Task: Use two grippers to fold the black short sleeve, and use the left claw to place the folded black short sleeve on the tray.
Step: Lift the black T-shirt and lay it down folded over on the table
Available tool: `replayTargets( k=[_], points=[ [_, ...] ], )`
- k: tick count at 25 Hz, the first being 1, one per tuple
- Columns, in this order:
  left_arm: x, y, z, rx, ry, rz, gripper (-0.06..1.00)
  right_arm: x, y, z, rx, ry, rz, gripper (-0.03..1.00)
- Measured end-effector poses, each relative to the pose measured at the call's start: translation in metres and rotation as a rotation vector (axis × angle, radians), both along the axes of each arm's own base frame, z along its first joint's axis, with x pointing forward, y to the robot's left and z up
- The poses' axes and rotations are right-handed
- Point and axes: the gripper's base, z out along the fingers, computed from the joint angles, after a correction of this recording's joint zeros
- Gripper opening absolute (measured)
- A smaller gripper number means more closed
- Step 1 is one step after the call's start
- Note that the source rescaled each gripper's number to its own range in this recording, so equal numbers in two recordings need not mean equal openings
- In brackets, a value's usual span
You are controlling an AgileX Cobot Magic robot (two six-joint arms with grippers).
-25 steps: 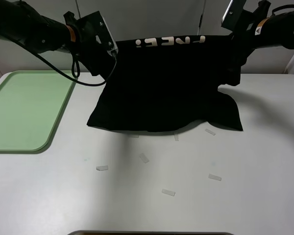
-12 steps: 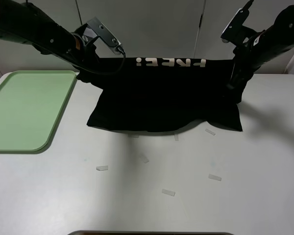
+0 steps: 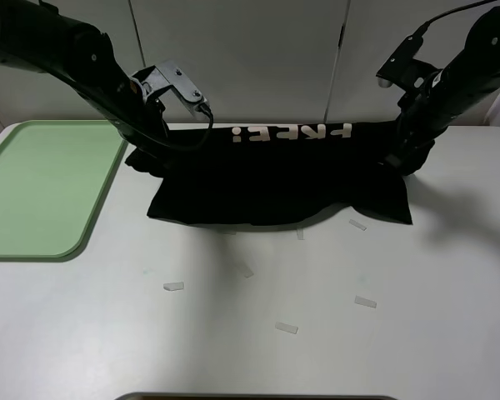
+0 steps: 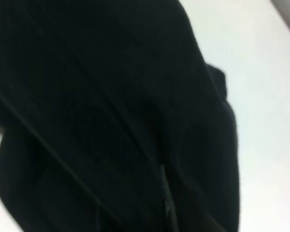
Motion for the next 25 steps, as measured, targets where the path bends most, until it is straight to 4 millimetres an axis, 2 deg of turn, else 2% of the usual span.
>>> replayTargets(
  k=[12, 13, 14, 15, 16, 17, 18, 19, 21, 22, 25],
  points=[
    [-0.005, -0.001, -0.002, -0.012, 0.057, -0.003, 0.0, -0.008, 0.0, -0.004, -0.022, 0.094, 0.041, 0.0],
    [-0.004, -0.001, -0.003, -0.012, 0.058, -0.004, 0.01, -0.008, 0.0, -0.004, -0.024, 0.098, 0.041, 0.02],
    [-0.005, 0.005, -0.004, 0.02, 0.077, -0.006, 0.07, -0.009, -0.004, -0.004, -0.044, 0.109, 0.037, 0.08],
    [-0.005, 0.011, -0.005, 0.04, 0.093, 0.0, 0.14, -0.009, -0.004, -0.004, -0.044, 0.109, 0.037, 0.08],
    [-0.005, 0.016, -0.006, 0.059, 0.102, 0.002, 0.23, -0.01, -0.015, -0.005, -0.057, 0.126, -0.02, 0.41],
    [-0.005, 0.021, -0.008, 0.09, 0.119, -0.002, 0.37, -0.01, -0.02, -0.005, -0.071, 0.133, -0.048, 0.61],
    [-0.007, 0.027, -0.01, 0.121, 0.144, -0.003, 0.54, -0.01, -0.025, -0.005, -0.093, 0.135, -0.073, 0.77],
    [-0.006, 0.031, -0.011, 0.132, 0.15, 0.005, 0.71, -0.01, -0.03, -0.004, -0.111, 0.131, -0.091, 0.86],
    [-0.006, 0.034, -0.011, 0.138, 0.15, 0.013, 0.88, -0.01, -0.034, -0.004, -0.132, 0.124, -0.108, 0.95],
    [-0.005, 0.034, -0.011, 0.137, 0.148, 0.014, 0.93, -0.01, -0.034, -0.004, -0.136, 0.123, -0.109, 0.97],
    [-0.005, 0.033, -0.011, 0.134, 0.144, 0.015, 0.98, -0.009, -0.035, -0.003, -0.141, 0.12, -0.111, 0.99]
  ],
)
